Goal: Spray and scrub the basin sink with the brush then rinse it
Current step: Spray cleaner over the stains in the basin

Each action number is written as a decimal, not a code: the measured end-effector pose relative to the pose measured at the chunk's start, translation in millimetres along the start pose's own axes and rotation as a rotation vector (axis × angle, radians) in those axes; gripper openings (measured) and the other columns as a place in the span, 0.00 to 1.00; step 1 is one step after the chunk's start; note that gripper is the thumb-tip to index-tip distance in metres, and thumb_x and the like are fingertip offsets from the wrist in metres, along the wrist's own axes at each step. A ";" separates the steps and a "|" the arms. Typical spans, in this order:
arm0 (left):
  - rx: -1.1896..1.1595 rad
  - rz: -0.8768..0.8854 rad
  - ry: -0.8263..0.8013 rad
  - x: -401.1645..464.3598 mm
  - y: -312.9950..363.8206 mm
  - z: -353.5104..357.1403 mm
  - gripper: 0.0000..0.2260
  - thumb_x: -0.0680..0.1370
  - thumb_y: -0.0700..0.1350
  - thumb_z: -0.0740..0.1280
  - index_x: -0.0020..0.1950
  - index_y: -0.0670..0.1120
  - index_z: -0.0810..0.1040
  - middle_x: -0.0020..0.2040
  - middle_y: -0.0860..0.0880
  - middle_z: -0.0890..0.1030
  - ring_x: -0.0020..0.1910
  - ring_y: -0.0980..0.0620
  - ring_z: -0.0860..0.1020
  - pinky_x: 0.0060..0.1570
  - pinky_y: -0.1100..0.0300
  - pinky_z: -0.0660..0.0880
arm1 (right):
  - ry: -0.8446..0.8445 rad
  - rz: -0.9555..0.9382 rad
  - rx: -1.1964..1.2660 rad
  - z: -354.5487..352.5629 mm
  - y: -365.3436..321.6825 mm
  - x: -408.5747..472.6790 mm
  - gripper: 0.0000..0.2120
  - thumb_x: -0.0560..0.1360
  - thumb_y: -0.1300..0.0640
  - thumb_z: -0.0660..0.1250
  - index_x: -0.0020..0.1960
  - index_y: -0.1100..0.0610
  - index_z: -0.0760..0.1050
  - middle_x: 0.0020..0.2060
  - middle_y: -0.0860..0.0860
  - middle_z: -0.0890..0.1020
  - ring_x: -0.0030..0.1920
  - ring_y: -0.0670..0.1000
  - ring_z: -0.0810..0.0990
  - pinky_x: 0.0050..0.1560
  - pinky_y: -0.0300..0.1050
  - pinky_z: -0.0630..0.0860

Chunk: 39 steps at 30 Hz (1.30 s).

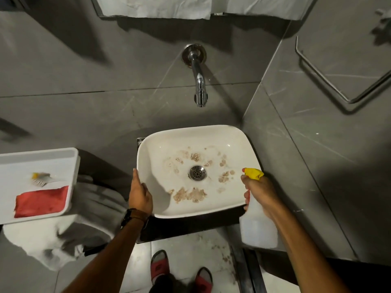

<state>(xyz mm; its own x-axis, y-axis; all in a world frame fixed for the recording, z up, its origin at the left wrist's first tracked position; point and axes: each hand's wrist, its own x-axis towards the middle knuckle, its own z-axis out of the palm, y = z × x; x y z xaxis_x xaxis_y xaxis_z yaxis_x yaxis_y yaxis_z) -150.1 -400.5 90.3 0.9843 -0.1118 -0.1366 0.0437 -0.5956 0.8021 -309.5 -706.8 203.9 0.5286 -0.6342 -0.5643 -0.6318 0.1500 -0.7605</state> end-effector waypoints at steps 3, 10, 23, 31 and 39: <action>-0.001 -0.011 0.001 -0.2 2.5 1.2 0.29 0.82 0.38 0.55 0.81 0.50 0.48 0.77 0.45 0.64 0.70 0.41 0.70 0.71 0.44 0.68 | 0.018 0.033 -0.019 -3.5 15.3 -16.7 0.09 0.79 0.50 0.68 0.50 0.35 0.80 0.35 0.57 0.80 0.30 0.56 0.79 0.30 0.53 0.83; 0.005 -0.033 -0.012 -4.3 8.9 -2.3 0.29 0.82 0.39 0.55 0.81 0.50 0.48 0.77 0.45 0.65 0.68 0.41 0.72 0.70 0.44 0.69 | -0.035 0.061 -0.031 21.9 43.8 -56.5 0.08 0.79 0.50 0.70 0.51 0.35 0.80 0.35 0.55 0.80 0.31 0.53 0.78 0.32 0.55 0.83; -0.052 -0.075 -0.037 -10.7 19.8 -3.3 0.29 0.82 0.39 0.55 0.81 0.52 0.47 0.74 0.47 0.68 0.60 0.52 0.70 0.68 0.44 0.69 | -0.173 0.011 -0.300 101.7 41.4 -90.5 0.21 0.76 0.41 0.67 0.59 0.54 0.83 0.42 0.58 0.87 0.44 0.60 0.86 0.51 0.59 0.84; -0.076 -0.070 -0.035 -11.4 17.9 -6.6 0.29 0.83 0.41 0.56 0.80 0.54 0.47 0.72 0.47 0.70 0.60 0.51 0.72 0.67 0.42 0.72 | -0.201 0.008 -0.365 122.4 41.3 -96.5 0.27 0.72 0.38 0.63 0.59 0.57 0.82 0.38 0.57 0.86 0.44 0.62 0.86 0.50 0.58 0.84; -0.049 -0.095 -0.030 -8.4 11.7 -4.7 0.29 0.83 0.39 0.55 0.80 0.54 0.46 0.75 0.46 0.66 0.67 0.44 0.72 0.69 0.40 0.69 | 0.023 0.079 -0.332 43.0 47.4 -47.0 0.23 0.74 0.42 0.67 0.61 0.56 0.82 0.45 0.58 0.86 0.43 0.63 0.86 0.48 0.62 0.84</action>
<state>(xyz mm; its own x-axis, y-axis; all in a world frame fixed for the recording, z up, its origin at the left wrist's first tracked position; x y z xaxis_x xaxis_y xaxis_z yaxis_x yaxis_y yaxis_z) -157.1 -402.8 103.5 0.9698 -0.0807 -0.2302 0.1458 -0.5650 0.8121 -339.9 -637.3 180.6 0.4602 -0.6481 -0.6068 -0.8224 -0.0536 -0.5664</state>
